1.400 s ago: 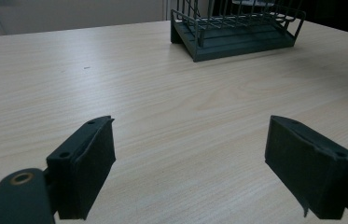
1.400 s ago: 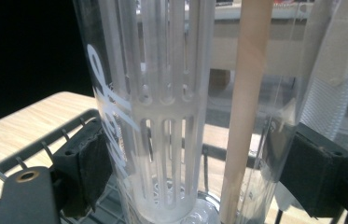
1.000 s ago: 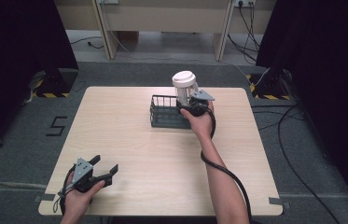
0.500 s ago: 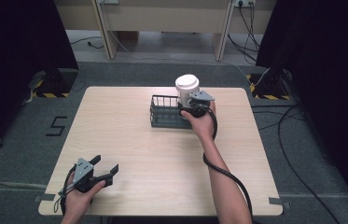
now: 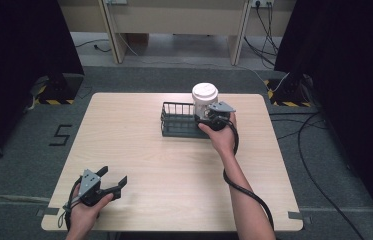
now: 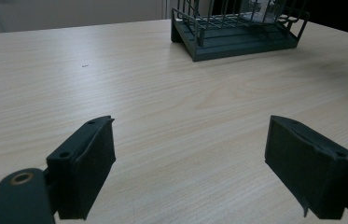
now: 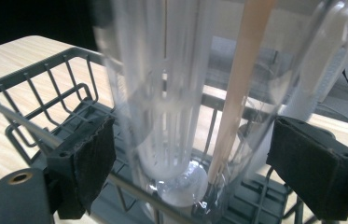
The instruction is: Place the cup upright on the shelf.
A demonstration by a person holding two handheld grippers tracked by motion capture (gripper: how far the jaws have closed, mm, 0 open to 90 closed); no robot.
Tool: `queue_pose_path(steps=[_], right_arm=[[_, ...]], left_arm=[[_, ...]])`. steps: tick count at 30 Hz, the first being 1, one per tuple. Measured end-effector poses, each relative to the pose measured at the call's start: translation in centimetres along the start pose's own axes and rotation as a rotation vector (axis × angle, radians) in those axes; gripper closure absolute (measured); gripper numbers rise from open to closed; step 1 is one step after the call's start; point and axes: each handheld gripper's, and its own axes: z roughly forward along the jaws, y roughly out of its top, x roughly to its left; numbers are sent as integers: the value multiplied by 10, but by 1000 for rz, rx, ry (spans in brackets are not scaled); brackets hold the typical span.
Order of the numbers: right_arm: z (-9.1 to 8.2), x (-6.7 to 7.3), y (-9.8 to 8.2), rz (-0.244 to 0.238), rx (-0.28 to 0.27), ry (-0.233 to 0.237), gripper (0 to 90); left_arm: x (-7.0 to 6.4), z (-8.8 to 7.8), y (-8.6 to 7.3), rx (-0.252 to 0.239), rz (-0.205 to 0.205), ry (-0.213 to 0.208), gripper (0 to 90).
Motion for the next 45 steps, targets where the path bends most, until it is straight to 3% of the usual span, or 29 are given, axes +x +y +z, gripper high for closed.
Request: queue_pose_path(steps=[25,45], right_arm=[[-45,-5,-12,29,-64,37,218],[-84,-11,-24,7,-53,43,312]], left_arm=[[0,1,0,7,5,9,154],[0,1,-1,9,9,13,153]])
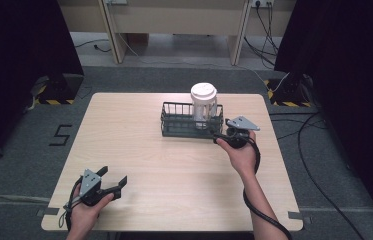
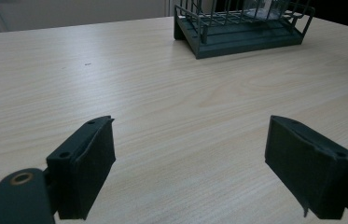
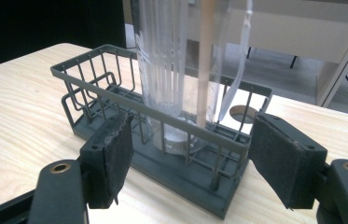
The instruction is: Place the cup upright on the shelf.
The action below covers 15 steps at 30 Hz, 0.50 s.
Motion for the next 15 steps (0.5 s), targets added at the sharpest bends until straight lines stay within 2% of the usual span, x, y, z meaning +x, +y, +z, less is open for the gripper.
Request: queue_pose_path(steps=[15], right_arm=[[-27,-11,-19,35,18,-1,331]], left_arm=[[0,0,0,2,1,4,153]])
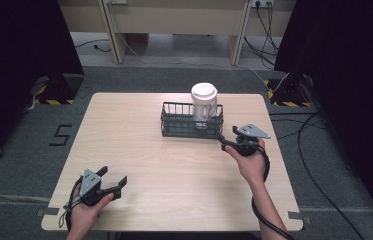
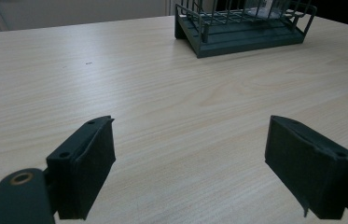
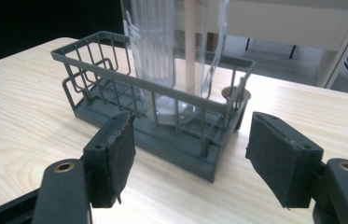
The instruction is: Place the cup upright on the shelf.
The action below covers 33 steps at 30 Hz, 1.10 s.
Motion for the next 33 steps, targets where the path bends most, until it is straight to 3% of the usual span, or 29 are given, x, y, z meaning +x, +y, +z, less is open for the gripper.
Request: queue_pose_path(steps=[33], right_arm=[[-51,-19,-33,28,32,-49,336]], left_arm=[[0,0,0,5,1,5,154]])
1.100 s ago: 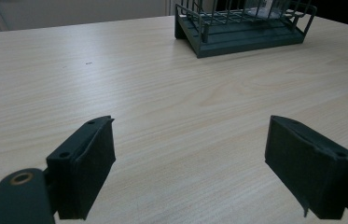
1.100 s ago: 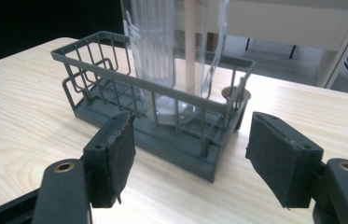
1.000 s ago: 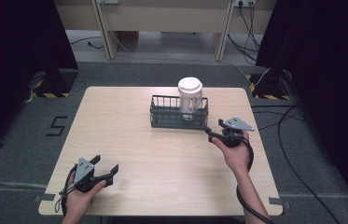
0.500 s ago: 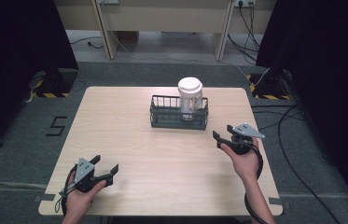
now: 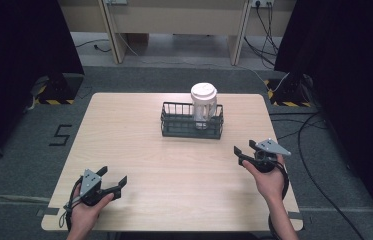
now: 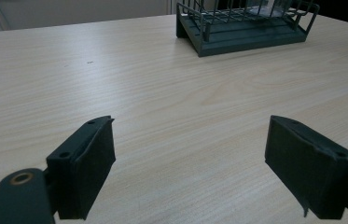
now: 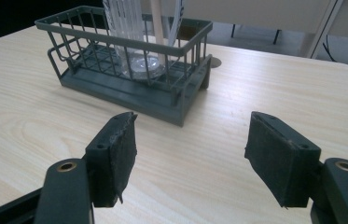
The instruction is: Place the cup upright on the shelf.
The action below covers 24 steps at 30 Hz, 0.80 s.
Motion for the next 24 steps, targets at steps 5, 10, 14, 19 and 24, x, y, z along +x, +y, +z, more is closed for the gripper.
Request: queue_pose_path(steps=[5,10,14,19,24], right_arm=[[-6,-2,-8,12,10,-7,336],[-12,-4,-15,17,13,-14,336],[-17,-6,-20,22,16,-20,336],[-23,-9,-27,32,18,-28,336],[-29,-11,-35,43,22,-34,335]], left_arm=[[0,0,0,0,0,1,153],[0,0,0,1,0,2,153],[0,0,0,2,1,4,153],[0,0,0,3,1,6,153],[1,0,0,4,1,7,153]])
